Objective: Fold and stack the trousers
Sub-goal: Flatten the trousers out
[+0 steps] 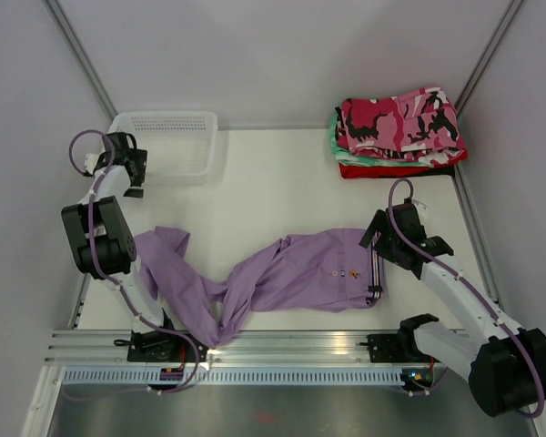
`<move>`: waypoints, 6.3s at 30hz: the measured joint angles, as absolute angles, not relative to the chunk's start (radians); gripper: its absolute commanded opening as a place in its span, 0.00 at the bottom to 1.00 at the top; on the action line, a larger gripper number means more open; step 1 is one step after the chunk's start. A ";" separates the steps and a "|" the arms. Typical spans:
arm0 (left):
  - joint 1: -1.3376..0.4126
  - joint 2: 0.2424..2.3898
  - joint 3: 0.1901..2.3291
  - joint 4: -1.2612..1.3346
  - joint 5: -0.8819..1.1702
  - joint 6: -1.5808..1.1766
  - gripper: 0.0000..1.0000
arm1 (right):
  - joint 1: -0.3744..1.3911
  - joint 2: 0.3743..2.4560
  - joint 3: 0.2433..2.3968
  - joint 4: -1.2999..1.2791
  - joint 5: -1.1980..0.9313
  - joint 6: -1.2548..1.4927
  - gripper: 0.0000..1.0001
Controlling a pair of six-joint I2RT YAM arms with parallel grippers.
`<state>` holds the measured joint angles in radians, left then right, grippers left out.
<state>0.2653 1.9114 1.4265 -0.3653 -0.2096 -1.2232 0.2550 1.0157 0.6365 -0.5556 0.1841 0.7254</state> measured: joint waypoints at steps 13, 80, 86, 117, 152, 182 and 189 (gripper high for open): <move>0.168 1.062 1.153 -0.565 -0.218 -0.942 1.00 | 0.255 0.968 0.651 -0.584 0.173 0.691 0.98; 0.467 1.393 1.282 -0.771 -0.404 -0.797 0.96 | -0.229 1.029 0.822 -0.443 -0.305 0.441 0.00; 0.418 1.341 1.264 -0.758 -0.337 -0.702 1.00 | -0.228 0.923 0.911 -0.494 -0.397 0.408 0.00; -0.316 0.933 0.808 -1.053 -0.419 -1.090 0.02 | -0.228 1.063 0.995 -0.510 -0.287 0.437 0.00; 0.228 0.912 1.247 -0.959 -0.730 -0.732 0.02 | -0.233 0.860 1.184 -0.860 0.088 0.426 0.00; 0.377 1.688 1.609 -0.747 -0.446 -0.564 1.00 | -0.275 1.928 1.792 -0.671 -0.244 0.282 0.98; 0.201 1.356 1.441 -0.775 -0.181 -0.435 0.98 | -0.275 1.525 1.475 -0.621 -0.257 0.281 0.98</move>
<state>0.2008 1.3556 1.4410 -0.7750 -0.1814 -0.4347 -0.2752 1.5249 1.4754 -0.6209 -0.2569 0.2813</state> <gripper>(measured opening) 0.993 0.979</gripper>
